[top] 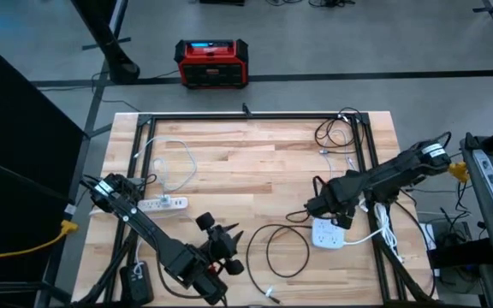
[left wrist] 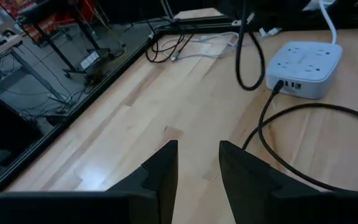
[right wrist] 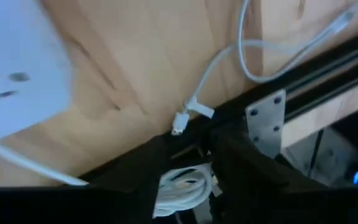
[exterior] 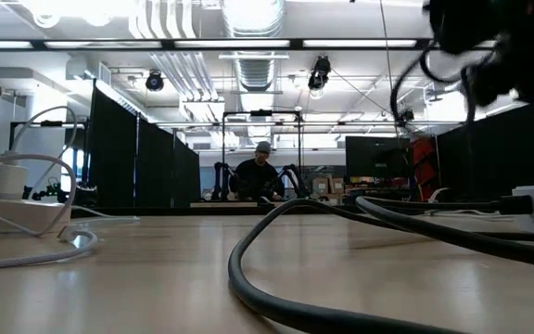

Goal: Insert USB
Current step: Insert the white charger cable into the left white outlet extension

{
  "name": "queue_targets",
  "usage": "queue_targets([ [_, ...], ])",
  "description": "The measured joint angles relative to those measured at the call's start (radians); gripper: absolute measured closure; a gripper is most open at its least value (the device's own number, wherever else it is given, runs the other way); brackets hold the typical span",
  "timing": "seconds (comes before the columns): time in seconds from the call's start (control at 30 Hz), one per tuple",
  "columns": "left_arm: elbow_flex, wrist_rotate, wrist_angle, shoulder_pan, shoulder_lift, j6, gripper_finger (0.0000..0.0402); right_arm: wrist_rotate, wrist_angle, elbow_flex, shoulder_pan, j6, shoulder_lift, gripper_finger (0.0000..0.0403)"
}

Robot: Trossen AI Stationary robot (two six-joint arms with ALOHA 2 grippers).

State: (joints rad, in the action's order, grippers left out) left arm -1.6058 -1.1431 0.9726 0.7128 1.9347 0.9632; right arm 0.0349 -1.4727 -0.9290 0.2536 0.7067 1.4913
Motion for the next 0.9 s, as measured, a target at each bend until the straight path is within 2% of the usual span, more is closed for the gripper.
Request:
queue_targets([
  [0.13,0.02,0.0,0.004,0.0,0.0,0.017,0.0296,0.001,0.082,0.066,-0.067,-0.012,0.039,0.0224],
  [0.33,0.022,-0.001,0.009,0.0,0.0,0.018,0.0297,-0.027,0.105,0.138,-0.164,-0.049,0.115,0.0236],
  [0.67,0.022,0.0,0.009,0.001,0.0,0.039,0.0297,-0.026,0.237,0.195,-0.187,-0.131,0.174,0.0242],
  [0.9,0.023,0.0,0.007,0.01,0.0,0.063,0.0297,-0.008,0.309,0.3,-0.236,-0.145,0.169,0.0262],
])
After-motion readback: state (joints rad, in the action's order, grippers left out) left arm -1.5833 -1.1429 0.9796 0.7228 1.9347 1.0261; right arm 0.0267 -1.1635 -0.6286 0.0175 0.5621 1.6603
